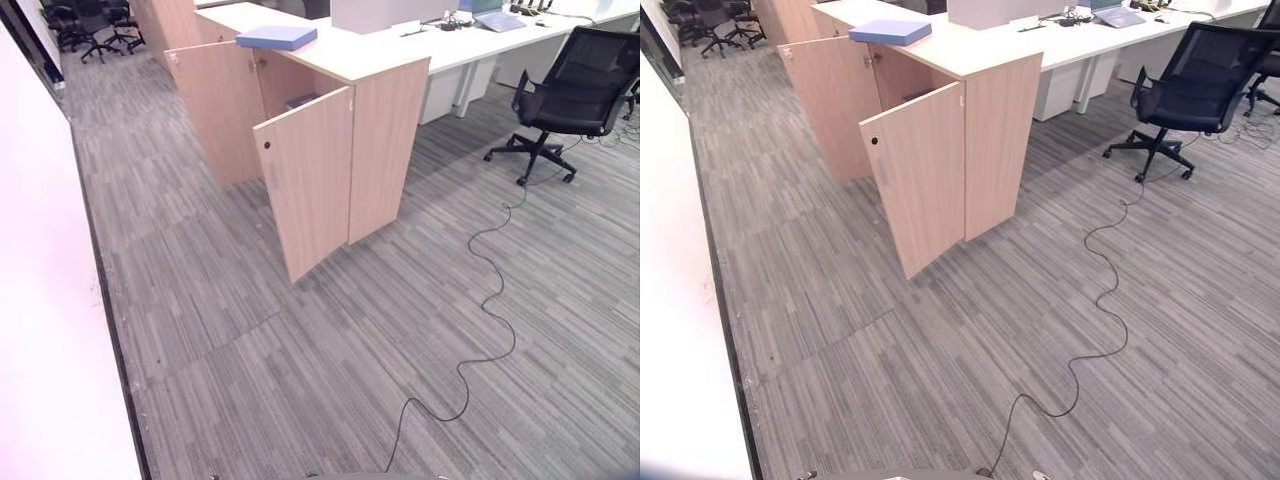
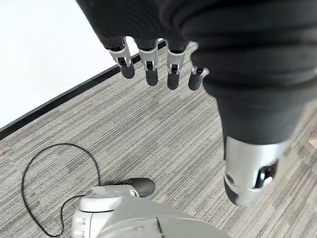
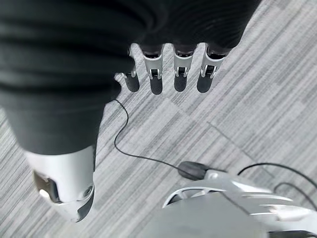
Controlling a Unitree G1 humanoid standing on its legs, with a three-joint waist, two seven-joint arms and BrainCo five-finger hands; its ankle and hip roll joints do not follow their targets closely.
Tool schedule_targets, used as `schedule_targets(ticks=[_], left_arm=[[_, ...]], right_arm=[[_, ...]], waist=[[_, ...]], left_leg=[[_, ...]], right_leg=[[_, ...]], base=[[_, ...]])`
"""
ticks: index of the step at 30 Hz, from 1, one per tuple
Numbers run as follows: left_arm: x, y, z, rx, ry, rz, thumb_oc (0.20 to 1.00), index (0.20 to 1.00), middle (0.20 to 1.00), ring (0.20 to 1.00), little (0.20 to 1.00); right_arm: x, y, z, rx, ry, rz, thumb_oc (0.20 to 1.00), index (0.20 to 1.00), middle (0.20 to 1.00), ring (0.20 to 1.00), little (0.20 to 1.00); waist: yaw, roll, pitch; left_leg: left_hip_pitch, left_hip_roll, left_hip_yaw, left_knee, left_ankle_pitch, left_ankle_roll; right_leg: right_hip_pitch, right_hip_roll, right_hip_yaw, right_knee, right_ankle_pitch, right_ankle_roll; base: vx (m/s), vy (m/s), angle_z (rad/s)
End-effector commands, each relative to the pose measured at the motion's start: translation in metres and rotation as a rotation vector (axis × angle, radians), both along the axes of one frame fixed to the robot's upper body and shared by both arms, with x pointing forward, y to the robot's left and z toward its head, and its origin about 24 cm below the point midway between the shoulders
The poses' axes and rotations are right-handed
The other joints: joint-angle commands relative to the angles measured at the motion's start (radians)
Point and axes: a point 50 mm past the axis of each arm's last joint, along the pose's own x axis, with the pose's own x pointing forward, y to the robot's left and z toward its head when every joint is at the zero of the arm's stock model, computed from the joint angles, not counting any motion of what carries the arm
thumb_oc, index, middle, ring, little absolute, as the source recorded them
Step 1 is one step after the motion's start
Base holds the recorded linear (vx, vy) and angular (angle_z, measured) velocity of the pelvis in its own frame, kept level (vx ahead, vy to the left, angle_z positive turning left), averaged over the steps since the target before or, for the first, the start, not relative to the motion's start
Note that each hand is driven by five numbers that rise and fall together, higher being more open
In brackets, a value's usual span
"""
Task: Put the empty folder in the office cabinet
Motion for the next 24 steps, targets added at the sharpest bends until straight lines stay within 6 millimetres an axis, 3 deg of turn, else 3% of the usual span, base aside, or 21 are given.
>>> schedule_targets(ticks=[1,10,14,15,17,18,19,21,22,23,24], left_arm=[[0.004,0.006,0.001,0.027,-0.004,0.023,1.0,1.0,1.0,1.0,1.0],[0.011,0.01,0.003,0.045,-0.031,0.053,1.0,1.0,1.0,1.0,1.0],[0.017,0.014,0.005,0.06,-0.061,0.083,1.0,1.0,1.0,1.0,1.0],[0.023,0.015,0.006,0.068,-0.084,0.098,1.0,1.0,1.0,1.0,1.0],[0.023,0.015,0.006,0.068,-0.084,0.098,1.0,1.0,1.0,1.0,1.0],[0.028,0.015,0.007,0.071,-0.1,0.109,1.0,1.0,1.0,1.0,1.0],[0.029,0.014,0.007,0.069,-0.109,0.132,1.0,1.0,1.0,1.0,1.0],[0.024,0.012,0.005,0.066,-0.101,0.191,1.0,1.0,1.0,1.0,1.0],[0.024,0.012,0.005,0.066,-0.101,0.191,1.0,1.0,1.0,1.0,1.0],[0.014,0.012,0.004,0.07,-0.078,0.235,1.0,1.0,1.0,1.0,1.0],[0.011,0.012,0.003,0.07,-0.068,0.244,1.0,1.0,1.0,1.0,1.0]], right_arm=[[0.007,0.002,0.0,-0.025,0.018,0.072,1.0,1.0,1.0,1.0,1.0],[0.014,0.003,0.001,-0.047,0.026,0.161,1.0,1.0,1.0,1.0,1.0],[0.016,0.006,0.0,-0.064,0.05,0.261,1.0,1.0,1.0,1.0,1.0],[0.021,0.004,0.001,-0.082,0.043,0.281,1.0,1.0,1.0,1.0,1.0],[0.021,0.004,0.001,-0.082,0.043,0.281,1.0,1.0,1.0,1.0,1.0],[0.025,0.001,0.003,-0.095,0.035,0.284,1.0,1.0,1.0,1.0,1.0],[0.029,-0.001,0.004,-0.106,0.029,0.29,1.0,1.0,1.0,1.0,1.0],[0.033,-0.005,0.006,-0.117,0.024,0.282,1.0,1.0,1.0,1.0,1.0],[0.033,-0.006,0.006,-0.118,0.024,0.283,1.0,1.0,1.0,1.0,1.0],[0.032,-0.008,0.006,-0.12,0.021,0.256,1.0,1.0,1.0,1.0,1.0],[0.031,-0.009,0.006,-0.117,0.025,0.246,1.0,1.0,1.0,1.0,1.0]], waist=[[0.021,-0.033,-0.008],[0.046,-0.04,0.013],[0.089,-0.052,0.04],[0.117,-0.059,0.076],[0.115,-0.06,0.075],[0.124,-0.064,0.098],[0.132,-0.063,0.11],[0.136,-0.06,0.108],[0.136,-0.06,0.107],[0.116,-0.055,0.09],[0.103,-0.052,0.08]], left_leg=[[-0.013,0.057,0.054,-0.033,0.011,-0.056],[-0.031,0.066,0.015,-0.033,0.029,-0.069],[-0.054,0.079,-0.037,-0.033,0.055,-0.082],[-0.092,0.088,-0.057,-0.003,0.071,-0.097],[-0.095,0.087,-0.059,-0.001,0.07,-0.097],[-0.143,0.091,-0.052,0.044,0.078,-0.102],[-0.156,0.112,-0.015,0.063,0.069,-0.111],[-0.172,0.158,0.113,0.057,0.101,-0.112],[-0.172,0.158,0.114,0.055,0.102,-0.112],[-0.165,0.224,0.303,0.036,0.143,-0.124],[-0.152,0.247,0.378,0.023,0.156,-0.129]], right_leg=[[0.015,-0.082,-0.032,0.003,-0.027,0.136],[0.016,-0.078,-0.073,0.003,-0.032,0.128],[0.021,-0.076,-0.123,0.003,-0.036,0.119],[0.024,-0.079,-0.167,0.003,-0.04,0.113],[0.024,-0.08,-0.169,0.003,-0.04,0.114],[0.023,-0.088,-0.205,0.003,-0.041,0.111],[0.032,-0.086,-0.222,0.003,-0.054,0.113],[0.035,-0.097,-0.283,0.003,-0.052,0.116],[0.034,-0.097,-0.282,0.003,-0.052,0.116],[0.047,-0.106,-0.349,0.003,-0.049,0.116],[0.052,-0.111,-0.369,0.003,-0.048,0.114]], base=[[0.0,-0.042,0.06],[0.0,-0.054,0.12],[-0.04,-0.097,0.3],[-0.11,-0.094,0.44],[-0.09,-0.047,0.67],[-0.07,-0.073,0.91],[-0.1,-0.059,0.99],[-0.04,0.002,1.05],[0.0,0.066,1.39],[0.02,0.091,1.25],[0.02,0.127,0.99]])
